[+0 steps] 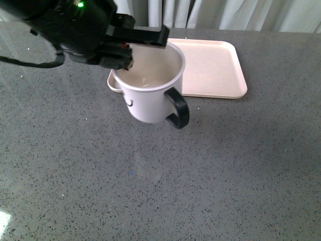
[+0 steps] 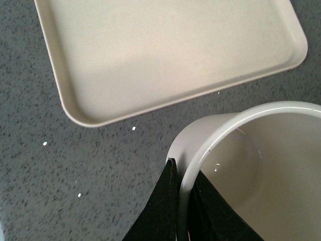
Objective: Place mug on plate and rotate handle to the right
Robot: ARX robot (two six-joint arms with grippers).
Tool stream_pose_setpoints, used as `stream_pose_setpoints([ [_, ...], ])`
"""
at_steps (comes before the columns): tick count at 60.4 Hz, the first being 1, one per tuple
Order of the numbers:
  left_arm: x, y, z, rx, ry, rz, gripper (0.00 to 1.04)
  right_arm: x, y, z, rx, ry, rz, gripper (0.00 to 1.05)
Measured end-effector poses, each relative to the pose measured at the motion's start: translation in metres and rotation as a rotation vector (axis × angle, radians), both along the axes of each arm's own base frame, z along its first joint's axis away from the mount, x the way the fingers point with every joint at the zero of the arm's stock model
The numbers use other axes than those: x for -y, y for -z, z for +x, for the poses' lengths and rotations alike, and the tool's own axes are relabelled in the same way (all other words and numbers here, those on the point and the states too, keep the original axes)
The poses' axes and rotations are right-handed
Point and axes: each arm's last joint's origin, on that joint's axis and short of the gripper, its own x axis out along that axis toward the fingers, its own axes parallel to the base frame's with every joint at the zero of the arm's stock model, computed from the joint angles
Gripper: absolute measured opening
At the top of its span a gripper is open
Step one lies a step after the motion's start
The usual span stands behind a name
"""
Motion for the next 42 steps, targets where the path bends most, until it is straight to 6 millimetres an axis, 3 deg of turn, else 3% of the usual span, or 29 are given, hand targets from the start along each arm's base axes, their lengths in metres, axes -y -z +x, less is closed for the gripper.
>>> stream_pose_setpoints([
  [13, 0.023, -0.009, 0.026, 0.036, -0.093, -0.071, 0.02, 0.000, 0.000, 0.000, 0.000, 0.000, 0.000, 0.96],
  [42, 0.027, -0.011, 0.026, 0.033, -0.117, -0.097, 0.02, 0.000, 0.000, 0.000, 0.000, 0.000, 0.000, 0.96],
])
